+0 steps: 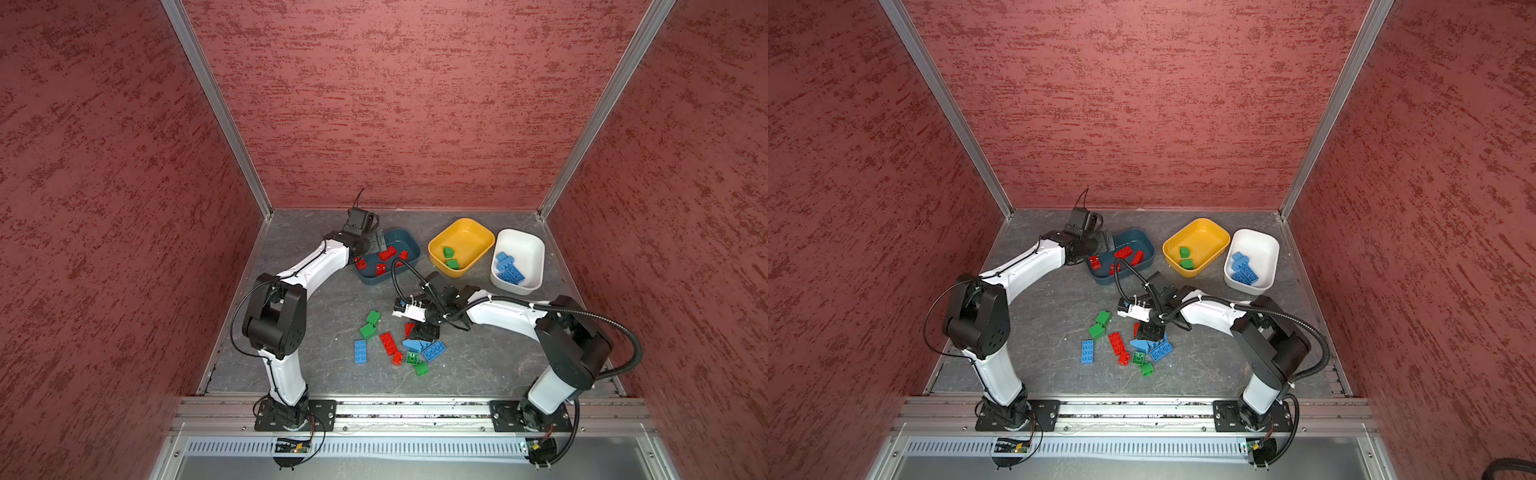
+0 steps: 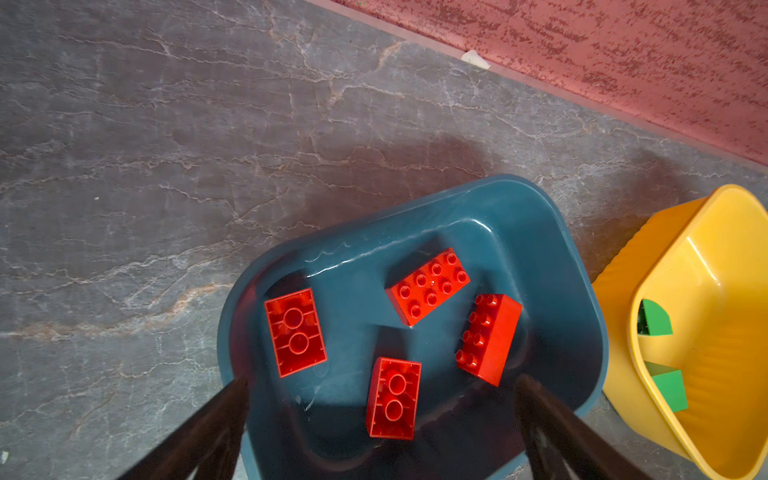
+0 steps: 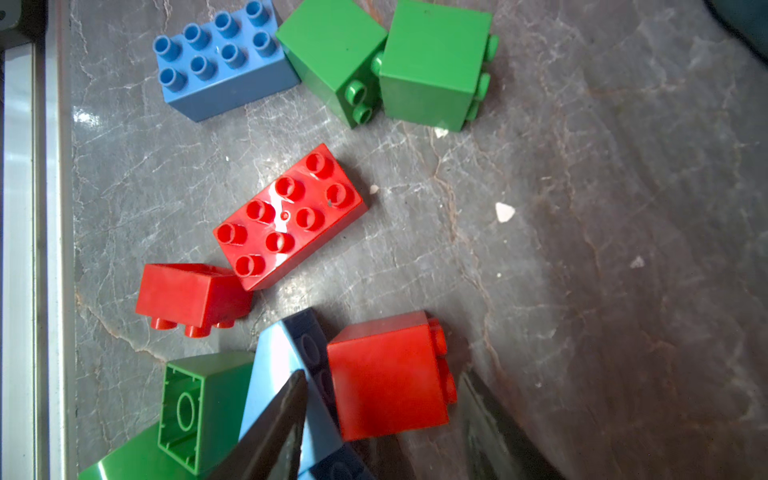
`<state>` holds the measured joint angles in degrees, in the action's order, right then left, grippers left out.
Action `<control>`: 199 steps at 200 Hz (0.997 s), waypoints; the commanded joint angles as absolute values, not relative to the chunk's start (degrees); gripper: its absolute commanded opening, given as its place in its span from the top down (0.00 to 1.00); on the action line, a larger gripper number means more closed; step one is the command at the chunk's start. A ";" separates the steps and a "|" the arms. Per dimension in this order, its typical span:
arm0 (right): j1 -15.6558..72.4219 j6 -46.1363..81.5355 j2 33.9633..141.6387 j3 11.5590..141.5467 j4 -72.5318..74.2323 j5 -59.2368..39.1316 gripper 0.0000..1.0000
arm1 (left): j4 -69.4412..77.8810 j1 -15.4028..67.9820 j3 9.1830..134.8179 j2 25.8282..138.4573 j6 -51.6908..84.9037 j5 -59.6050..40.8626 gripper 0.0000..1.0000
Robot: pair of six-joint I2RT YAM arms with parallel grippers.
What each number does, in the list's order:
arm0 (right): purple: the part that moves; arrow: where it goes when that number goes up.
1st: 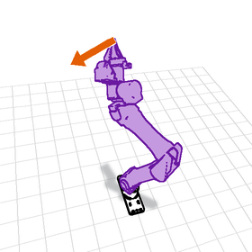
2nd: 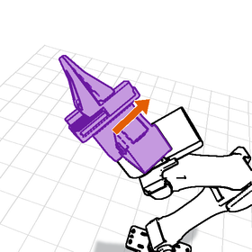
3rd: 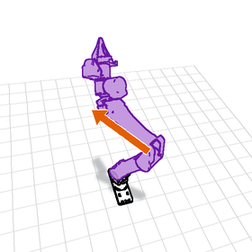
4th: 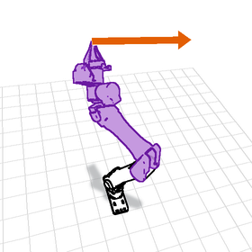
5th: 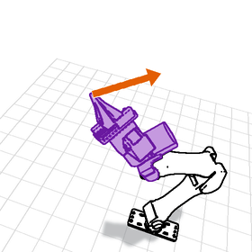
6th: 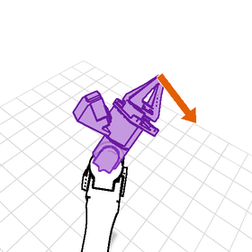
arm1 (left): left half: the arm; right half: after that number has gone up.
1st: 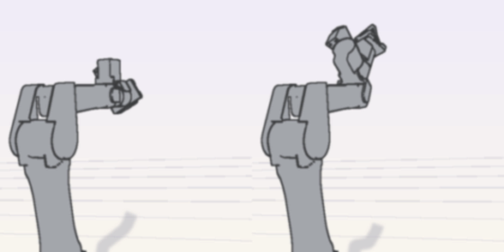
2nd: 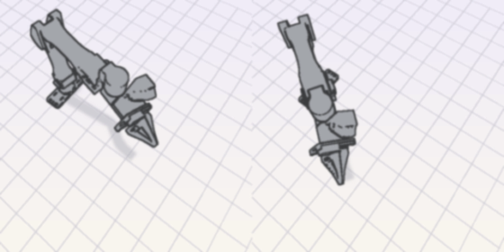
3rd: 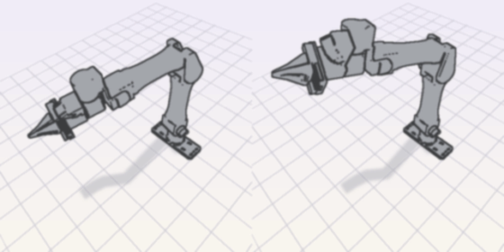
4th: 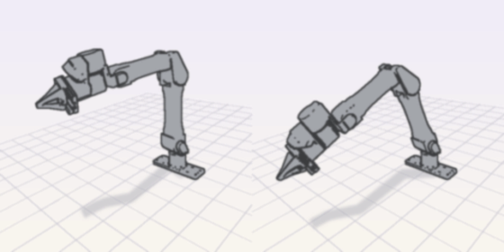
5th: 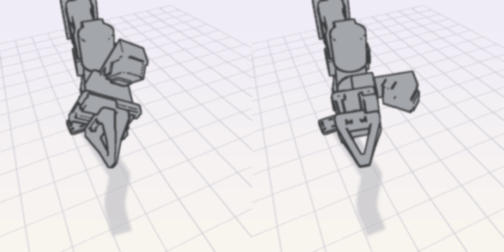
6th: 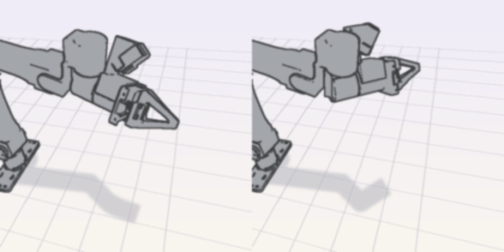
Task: Sort the legos into containers by color
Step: 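Lower the right gripper onto the loose pile and grasp a red brick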
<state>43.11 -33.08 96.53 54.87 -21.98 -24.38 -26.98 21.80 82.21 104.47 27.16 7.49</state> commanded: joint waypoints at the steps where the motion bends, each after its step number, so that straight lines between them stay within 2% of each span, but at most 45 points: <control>1: 43.59 -35.94 97.66 56.61 -21.86 -23.75 0.44 | -26.41 21.53 81.57 102.74 27.61 7.51 0.01; 36: 44.25 -38.76 99.40 57.54 -23.65 -20.67 0.46 | -26.27 21.45 81.36 103.00 27.82 7.51 0.01; 97: 45.35 -40.98 102.81 60.33 -24.96 -18.98 0.43 | -25.59 21.10 80.26 102.93 28.17 7.17 0.01; 179: 44.19 -39.03 101.01 61.96 -15.46 -17.56 0.70 | -25.39 20.05 74.99 98.35 29.44 9.04 0.01; 199: 42.78 -37.47 100.16 64.07 -12.31 -18.47 0.69 | -25.66 19.95 73.19 96.42 29.94 9.75 0.01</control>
